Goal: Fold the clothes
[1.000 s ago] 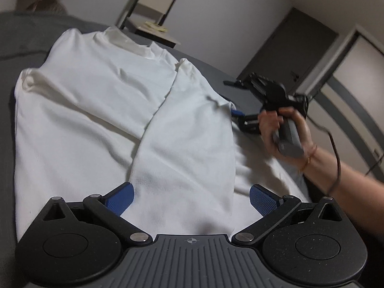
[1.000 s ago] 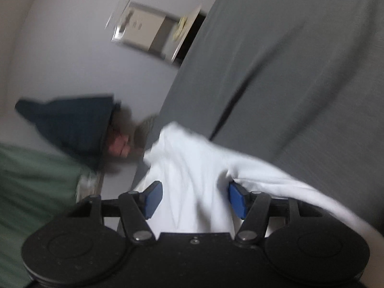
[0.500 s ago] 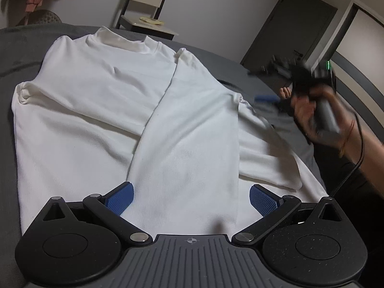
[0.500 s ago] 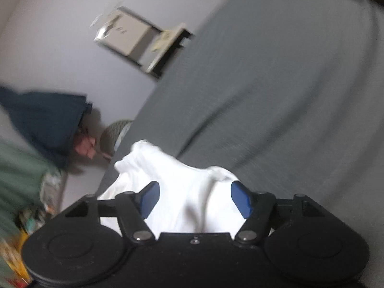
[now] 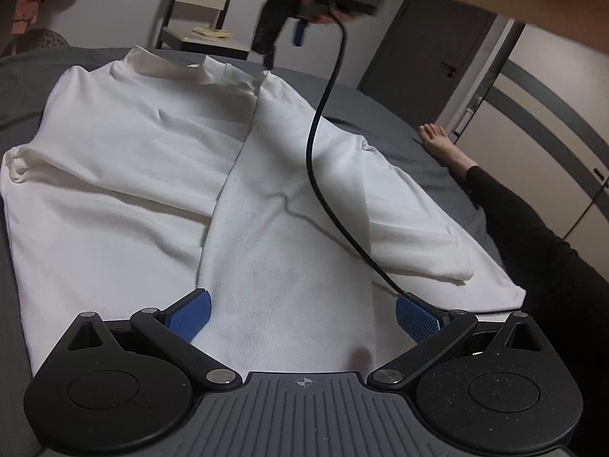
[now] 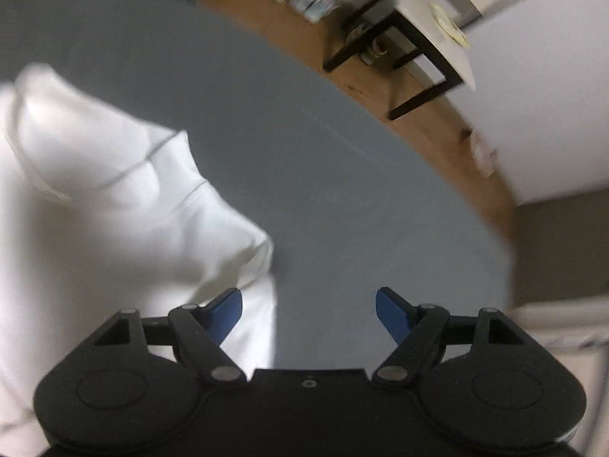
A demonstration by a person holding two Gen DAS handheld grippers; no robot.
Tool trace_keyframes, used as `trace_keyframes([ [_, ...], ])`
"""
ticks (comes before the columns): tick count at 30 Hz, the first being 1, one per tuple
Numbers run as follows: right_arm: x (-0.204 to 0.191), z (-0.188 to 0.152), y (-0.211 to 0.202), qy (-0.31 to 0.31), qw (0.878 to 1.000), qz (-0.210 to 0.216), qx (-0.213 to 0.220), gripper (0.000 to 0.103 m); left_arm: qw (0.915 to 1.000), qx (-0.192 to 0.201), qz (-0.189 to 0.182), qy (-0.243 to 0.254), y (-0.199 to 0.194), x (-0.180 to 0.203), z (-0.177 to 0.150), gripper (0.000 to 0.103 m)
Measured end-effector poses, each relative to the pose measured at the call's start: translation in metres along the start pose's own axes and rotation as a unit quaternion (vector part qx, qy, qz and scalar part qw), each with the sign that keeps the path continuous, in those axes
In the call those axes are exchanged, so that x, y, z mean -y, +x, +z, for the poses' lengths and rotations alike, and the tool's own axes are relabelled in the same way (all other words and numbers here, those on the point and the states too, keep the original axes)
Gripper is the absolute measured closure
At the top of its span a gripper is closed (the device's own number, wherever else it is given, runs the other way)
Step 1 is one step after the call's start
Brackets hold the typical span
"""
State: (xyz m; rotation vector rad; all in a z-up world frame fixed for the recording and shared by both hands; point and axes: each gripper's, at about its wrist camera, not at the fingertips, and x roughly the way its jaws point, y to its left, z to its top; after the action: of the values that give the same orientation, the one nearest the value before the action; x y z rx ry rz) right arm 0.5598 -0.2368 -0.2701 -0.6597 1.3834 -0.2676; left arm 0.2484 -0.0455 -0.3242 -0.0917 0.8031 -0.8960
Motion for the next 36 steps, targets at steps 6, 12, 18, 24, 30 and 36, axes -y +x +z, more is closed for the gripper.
trace_keyframes([
  [6,-0.038,0.034,0.020,-0.050,0.995,0.034,-0.078,0.025,0.9999,0.002,-0.013,0.001,-0.001,-0.002,-0.001,0.000],
  [12,-0.042,0.026,0.061,-0.099,0.981,-0.043,-0.161,0.021,0.9999,0.003,-0.016,-0.003,-0.002,-0.002,-0.002,0.000],
  [18,-0.025,0.026,0.085,-0.061,0.981,-0.114,-0.146,0.006,0.9999,0.003,-0.012,0.007,-0.001,0.000,-0.003,0.000],
  [24,0.025,0.024,0.089,0.133,0.983,-0.042,-0.118,0.006,0.9999,0.003,-0.010,0.012,0.000,0.001,-0.003,0.000],
  [30,0.093,-0.001,0.083,0.344,0.933,0.071,-0.079,0.007,0.9999,0.005,-0.012,0.012,0.000,0.001,-0.003,0.000],
  [36,0.103,-0.038,0.060,0.330,0.930,0.162,-0.012,0.008,0.9997,0.008,-0.018,-0.011,-0.002,-0.003,0.000,0.000],
])
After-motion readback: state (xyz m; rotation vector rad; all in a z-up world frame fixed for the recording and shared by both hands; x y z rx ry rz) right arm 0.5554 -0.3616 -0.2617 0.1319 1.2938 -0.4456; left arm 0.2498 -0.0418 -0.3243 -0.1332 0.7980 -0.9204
